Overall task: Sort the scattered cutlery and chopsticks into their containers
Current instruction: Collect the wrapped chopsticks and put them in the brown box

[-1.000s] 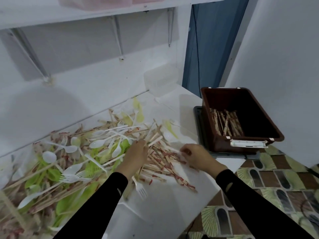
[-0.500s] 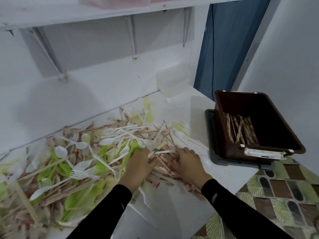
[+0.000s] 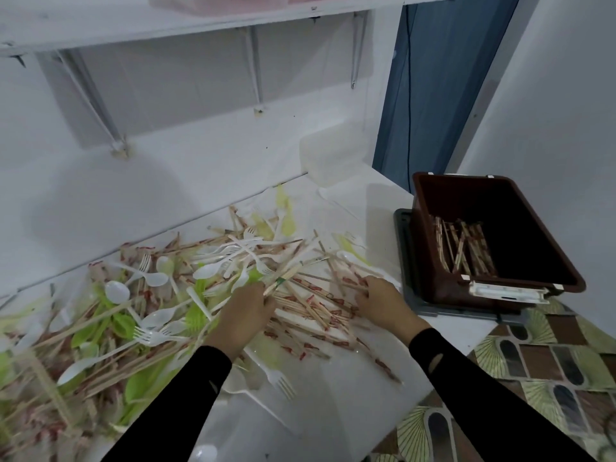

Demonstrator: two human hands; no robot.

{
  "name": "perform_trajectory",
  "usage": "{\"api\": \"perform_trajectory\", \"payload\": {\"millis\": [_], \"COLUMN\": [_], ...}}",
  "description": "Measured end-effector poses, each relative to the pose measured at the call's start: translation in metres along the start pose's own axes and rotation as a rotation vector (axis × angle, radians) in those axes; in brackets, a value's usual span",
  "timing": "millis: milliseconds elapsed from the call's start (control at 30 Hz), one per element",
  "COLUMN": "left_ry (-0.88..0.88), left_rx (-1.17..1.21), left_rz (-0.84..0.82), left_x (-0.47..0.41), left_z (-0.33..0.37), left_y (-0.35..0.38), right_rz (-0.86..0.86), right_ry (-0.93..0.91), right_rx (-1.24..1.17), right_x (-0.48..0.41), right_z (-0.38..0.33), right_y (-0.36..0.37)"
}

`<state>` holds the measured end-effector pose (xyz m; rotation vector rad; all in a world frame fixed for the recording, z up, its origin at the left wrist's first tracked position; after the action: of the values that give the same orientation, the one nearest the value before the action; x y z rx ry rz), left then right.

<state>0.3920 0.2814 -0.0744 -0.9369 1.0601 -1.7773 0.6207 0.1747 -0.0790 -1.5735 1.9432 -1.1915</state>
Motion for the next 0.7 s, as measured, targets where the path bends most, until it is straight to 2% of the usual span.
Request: {"api": "perform_trajectory", "payload": {"millis": [133,267,367,500,600,700], "left_ry": [0.008,-0.024,-0.056,0.034,0.110,0.090], "left_rx": [0.046,0.331,0.708,1.051,1.073,1.089], "left_rz": [-0.030,-0.062,0.032,0.317,0.383,0.261], "left_x": [-0.005,-0.005,-0.004,0.012,0.027,0.031], "left_z": [0.000,0.004,0.005,0.011,0.019,0.027], "left_y": [-0.022,-0.047,-0.067,-0.089,-0.085,-0.065], "right_rz": [-0.013,-0.051,0.007,-0.055,-0.142,-0.185], "right_ry": [0.057,-0.018,-0.026,-0.024,-0.101,-0.172], "right_rx": [-0.198,-0.298,-0.411,-0.611,-0.599,-0.513], "right_x": [0.004,0.011,0.010,0.011,0.019,0.025], "right_z": [-0.002,-0.018,-0.021,-0.029,-0.045,-0.056], "right_y": [-0.010,-0.011,-0.014,-0.008,-0.009,-0.013]}}
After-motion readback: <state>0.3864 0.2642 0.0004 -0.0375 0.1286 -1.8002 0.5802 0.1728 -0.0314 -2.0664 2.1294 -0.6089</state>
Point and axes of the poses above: each hand's wrist, its own x-axis away from the middle knuckle, its own y-axis out of the palm, z = x × y, the point moved 9 cm from there along -x, towards the middle knuckle, and after that the axes turned 6 degrees about -y, right-handed, at the moved point
